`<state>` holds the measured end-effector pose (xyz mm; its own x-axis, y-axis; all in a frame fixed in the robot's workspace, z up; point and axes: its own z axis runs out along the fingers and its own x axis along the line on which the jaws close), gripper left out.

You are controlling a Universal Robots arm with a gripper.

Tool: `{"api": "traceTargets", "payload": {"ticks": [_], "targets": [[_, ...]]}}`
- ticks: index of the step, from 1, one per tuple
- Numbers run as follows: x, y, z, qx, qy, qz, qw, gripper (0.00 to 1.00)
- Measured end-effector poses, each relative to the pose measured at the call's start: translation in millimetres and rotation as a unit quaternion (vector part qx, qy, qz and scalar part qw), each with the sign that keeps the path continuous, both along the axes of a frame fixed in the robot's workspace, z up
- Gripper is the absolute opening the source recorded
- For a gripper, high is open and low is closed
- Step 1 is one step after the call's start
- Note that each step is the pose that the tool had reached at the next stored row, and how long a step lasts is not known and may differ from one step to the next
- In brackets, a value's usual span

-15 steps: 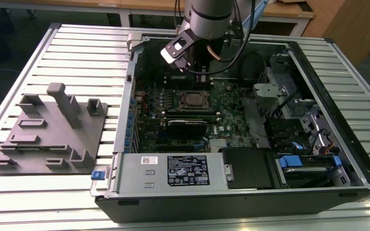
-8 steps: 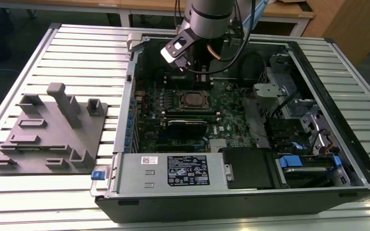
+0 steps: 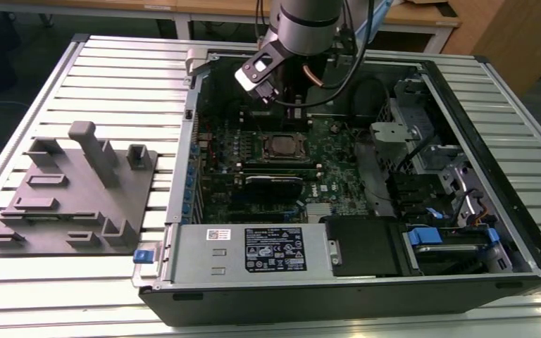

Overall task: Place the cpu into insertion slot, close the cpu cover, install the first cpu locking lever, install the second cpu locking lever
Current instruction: 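Install the first cpu locking lever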

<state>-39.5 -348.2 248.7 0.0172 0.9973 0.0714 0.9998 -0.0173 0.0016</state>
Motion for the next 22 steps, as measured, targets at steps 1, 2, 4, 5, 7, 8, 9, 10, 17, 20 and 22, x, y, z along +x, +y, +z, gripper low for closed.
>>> {"api": "traceTargets", "payload": {"ticks": [1, 2, 4, 5, 7, 8, 9, 10, 17, 20, 22], "targets": [[0.0, 0.0, 0.2, 0.0, 0.0, 0.0, 1.0, 0.11], [0.0, 0.0, 0.4, 0.0, 0.0, 0.0, 1.0, 0.11], [0.0, 0.0, 1.0, -0.0001, 0.0, 0.0, 1.0, 0.11], [0.0, 0.0, 1.3, -0.0001, 0.0, 0.0, 1.0, 0.11], [0.0, 0.0, 1.7, 0.0, 0.0, 0.0, 1.0, 0.11], [0.0, 0.0, 2.0, 0.0, 0.0, 0.0, 1.0, 0.11], [0.0, 0.0, 2.3, 0.0, 0.0, 0.0, 1.0, 0.11], [0.0, 0.0, 2.6, 0.0, 0.0, 0.0, 1.0, 0.11], [0.0, 0.0, 4.6, 0.0, 0.0, 0.0, 1.0, 0.11], [0.0, 0.0, 5.3, 0.0, 0.0, 0.0, 1.0, 0.11], [0.0, 0.0, 5.8, 0.0, 0.0, 0.0, 1.0, 0.11]]}}
